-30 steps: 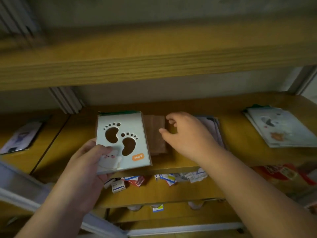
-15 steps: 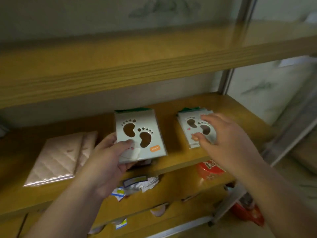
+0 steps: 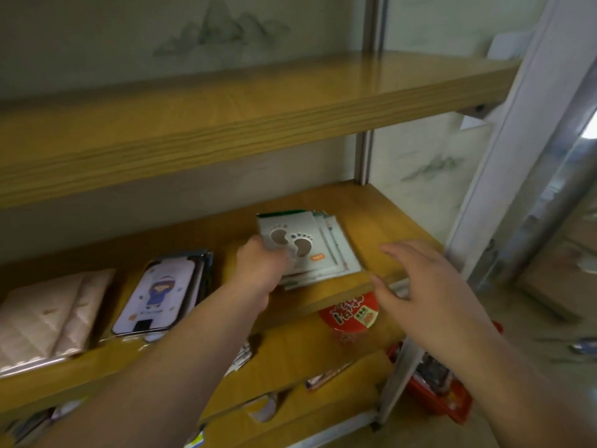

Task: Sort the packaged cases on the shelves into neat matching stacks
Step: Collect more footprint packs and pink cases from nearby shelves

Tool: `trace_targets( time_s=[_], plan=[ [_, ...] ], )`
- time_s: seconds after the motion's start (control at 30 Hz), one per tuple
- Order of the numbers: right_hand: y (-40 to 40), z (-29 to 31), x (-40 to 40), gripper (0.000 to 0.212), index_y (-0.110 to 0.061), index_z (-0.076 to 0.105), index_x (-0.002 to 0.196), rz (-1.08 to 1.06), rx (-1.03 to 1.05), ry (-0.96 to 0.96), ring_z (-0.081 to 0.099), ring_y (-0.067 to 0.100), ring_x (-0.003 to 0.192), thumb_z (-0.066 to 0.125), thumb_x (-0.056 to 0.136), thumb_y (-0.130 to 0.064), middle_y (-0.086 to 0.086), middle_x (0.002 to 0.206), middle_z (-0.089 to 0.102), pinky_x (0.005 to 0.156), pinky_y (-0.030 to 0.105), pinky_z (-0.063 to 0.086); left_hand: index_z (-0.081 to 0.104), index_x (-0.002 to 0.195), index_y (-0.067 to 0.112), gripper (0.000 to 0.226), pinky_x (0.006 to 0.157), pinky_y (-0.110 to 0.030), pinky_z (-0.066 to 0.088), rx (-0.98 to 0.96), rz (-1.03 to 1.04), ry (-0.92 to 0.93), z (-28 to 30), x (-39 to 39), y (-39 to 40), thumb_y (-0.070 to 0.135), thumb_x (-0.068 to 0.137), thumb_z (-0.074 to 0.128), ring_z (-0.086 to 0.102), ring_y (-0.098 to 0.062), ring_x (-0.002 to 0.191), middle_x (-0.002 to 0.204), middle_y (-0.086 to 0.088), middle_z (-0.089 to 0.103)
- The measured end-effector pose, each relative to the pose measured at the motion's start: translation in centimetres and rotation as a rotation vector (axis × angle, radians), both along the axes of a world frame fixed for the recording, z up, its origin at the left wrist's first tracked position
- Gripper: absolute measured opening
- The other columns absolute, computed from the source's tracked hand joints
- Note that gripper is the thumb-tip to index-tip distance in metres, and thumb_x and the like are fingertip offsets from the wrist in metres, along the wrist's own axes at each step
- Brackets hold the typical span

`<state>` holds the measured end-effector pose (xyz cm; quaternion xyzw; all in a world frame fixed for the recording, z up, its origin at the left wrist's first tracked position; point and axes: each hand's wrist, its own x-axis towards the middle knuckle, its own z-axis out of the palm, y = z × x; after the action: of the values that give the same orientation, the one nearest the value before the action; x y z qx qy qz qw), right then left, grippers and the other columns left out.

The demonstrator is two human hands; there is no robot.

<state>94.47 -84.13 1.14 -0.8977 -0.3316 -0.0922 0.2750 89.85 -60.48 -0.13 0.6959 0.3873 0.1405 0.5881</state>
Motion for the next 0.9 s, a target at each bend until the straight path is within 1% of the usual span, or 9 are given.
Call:
trace_targets(
  time_s=[0.13,0.2,0.27,0.37,0.43,0.57,0.67,0.8,0.9],
  plan=[
    [0.0,-0.2,0.3,0.057,-0.028,0.051,0.138,0.045,0.033,0.010,0.042,-0.003,0.112,0.060,0.086,-0.048,-0.012,0.131,0.055,0.092,0.020,0.036,0.059,0.121,0.021,0.027,0.063,-0.023,0.041,0.084,-0.053,0.018,-0.3,-1.0,-0.7,0.021,0.095,0.064,0.056,-0.005,0.088,0.107,0.009,0.063],
    [0.4,-0.3,0.4,0.055,-0.029,0.051,0.138,0.062,0.051,0.010,0.045,-0.002,0.113,0.059,0.086,-0.047,-0.013,0.130,0.055,0.091,0.019,0.037,0.050,0.139,0.022,0.044,0.073,-0.022,0.040,0.111,-0.051,0.027,0.0,-2.0,-0.7,0.027,0.097,0.062,0.054,-0.006,0.096,0.125,0.006,0.057],
    [1.3,-0.3,0.4,0.054,-0.029,0.052,0.137,0.089,0.069,0.011,0.047,-0.001,0.112,0.058,0.087,-0.046,-0.013,0.129,0.056,0.089,0.018,0.037,0.038,0.153,0.021,0.060,0.092,-0.027,0.037,0.231,-0.034,0.067,0.4,-3.3,-0.3,0.034,0.098,0.060,0.049,-0.018,0.124,0.150,0.000,0.044],
    [3.7,0.0,0.2,0.051,-0.029,0.052,0.137,0.167,0.092,0.013,0.051,0.004,0.116,0.059,0.089,-0.044,-0.013,0.130,0.056,0.091,0.019,0.039,0.039,0.153,0.025,0.060,0.110,-0.035,0.036,0.505,-0.038,0.093,1.1,-5.9,0.1,0.035,0.098,0.059,0.040,-0.022,0.141,0.158,0.000,0.039],
    [5.8,0.1,-0.1,0.049,-0.030,0.053,0.136,0.219,0.119,0.010,0.052,0.006,0.116,0.060,0.090,-0.044,-0.014,0.129,0.056,0.091,0.019,0.038,0.043,0.151,0.025,0.057,0.113,-0.038,0.037,0.676,-0.040,0.100,1.3,-8.1,0.1,0.036,0.097,0.059,0.042,-0.020,0.140,0.155,0.002,0.043],
    [10.4,0.3,-2.1,0.047,-0.029,0.055,0.135,0.320,0.149,0.029,0.054,0.008,0.116,0.061,0.090,-0.043,-0.012,0.128,0.057,0.090,0.022,0.042,0.049,0.147,0.021,0.055,0.112,-0.021,0.024,0.927,-0.026,0.135,1.8,-13.4,0.7,0.037,0.095,0.058,0.034,-0.011,0.142,0.151,0.005,0.048],
    [13.3,0.4,-4.4,0.047,-0.026,0.057,0.133,0.381,0.151,0.018,0.053,0.009,0.116,0.063,0.089,-0.041,-0.010,0.129,0.058,0.091,0.021,0.039,0.053,0.141,0.018,0.052,0.116,-0.023,0.023,1.074,0.018,0.174,2.3,-18.0,2.3,0.041,0.094,0.053,0.034,-0.014,0.145,0.148,0.003,0.051],
    [16.6,1.0,-8.4,0.047,-0.021,0.058,0.133,0.470,0.144,0.022,0.055,0.013,0.113,0.064,0.089,-0.037,-0.006,0.128,0.058,0.091,0.027,0.045,0.051,0.144,0.013,0.055,0.117,-0.025,0.024,1.104,0.098,0.236,2.4,-24.3,4.6,0.036,0.094,0.058,0.033,-0.017,0.146,0.151,-0.001,0.049],
    [18.7,1.4,-11.8,0.047,-0.021,0.057,0.132,0.510,0.126,0.018,0.056,0.013,0.110,0.063,0.089,-0.037,-0.007,0.127,0.057,0.087,0.023,0.042,0.050,0.145,0.015,0.058,0.116,-0.025,0.021,1.065,0.180,0.253,2.0,-28.7,5.9,0.039,0.093,0.055,0.029,-0.017,0.149,0.153,-0.001,0.047]
  ],
)
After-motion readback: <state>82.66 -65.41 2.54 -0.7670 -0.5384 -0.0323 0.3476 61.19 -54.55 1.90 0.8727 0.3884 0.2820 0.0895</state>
